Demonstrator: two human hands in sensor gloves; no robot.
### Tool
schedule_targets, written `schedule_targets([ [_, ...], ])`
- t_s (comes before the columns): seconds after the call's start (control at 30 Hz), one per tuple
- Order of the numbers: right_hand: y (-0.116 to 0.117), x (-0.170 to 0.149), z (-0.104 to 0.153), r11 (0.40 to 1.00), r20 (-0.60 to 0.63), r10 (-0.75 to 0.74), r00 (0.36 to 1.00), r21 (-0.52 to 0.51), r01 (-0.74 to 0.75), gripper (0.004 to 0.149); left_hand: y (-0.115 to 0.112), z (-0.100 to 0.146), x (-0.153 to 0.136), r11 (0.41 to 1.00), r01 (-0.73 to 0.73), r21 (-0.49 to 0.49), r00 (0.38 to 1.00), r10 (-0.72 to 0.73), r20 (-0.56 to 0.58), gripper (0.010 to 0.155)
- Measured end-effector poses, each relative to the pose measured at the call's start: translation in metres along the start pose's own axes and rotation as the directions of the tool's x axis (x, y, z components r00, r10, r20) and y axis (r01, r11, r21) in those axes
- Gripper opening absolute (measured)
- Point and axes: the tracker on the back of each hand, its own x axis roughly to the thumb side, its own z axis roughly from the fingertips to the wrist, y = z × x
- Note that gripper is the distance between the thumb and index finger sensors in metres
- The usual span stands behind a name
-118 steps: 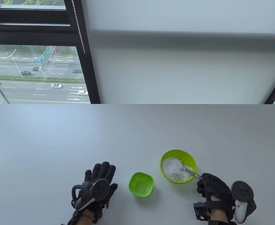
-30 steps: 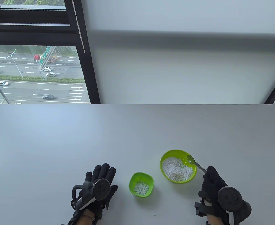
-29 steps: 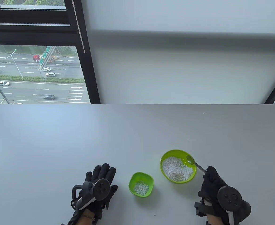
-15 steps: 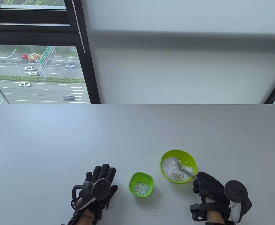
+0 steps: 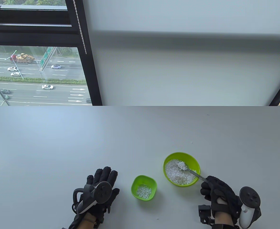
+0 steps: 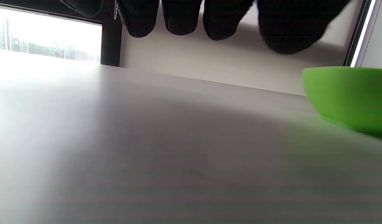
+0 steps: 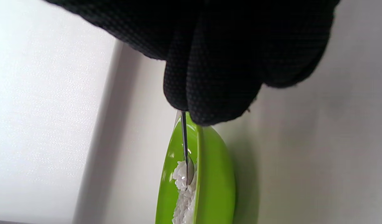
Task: Scoop rice into small dish
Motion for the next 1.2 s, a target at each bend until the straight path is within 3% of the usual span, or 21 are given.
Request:
schedule_targets([
  [0.5,0.003,0.004,0.003,0.997,0.018,-0.049,0.999,0.062,0.048,0.044,0.000,0.000,-0.002,1.000,0.002,-0.002,1.000,-0.002,-0.001,0.074],
  [0.87,0.026,0.023,0.020,0.971,0.121,-0.036,0.992,0.240,0.006,0.044,-0.001,0.000,0.000,1.000,0.014,-0.003,1.000,-0.014,0.010,0.074],
  [1.2,0.061,0.028,0.033,0.903,0.166,0.048,0.985,0.414,-0.114,0.044,-0.001,0.000,0.001,1.000,0.013,-0.005,1.000,-0.013,0.010,0.074],
])
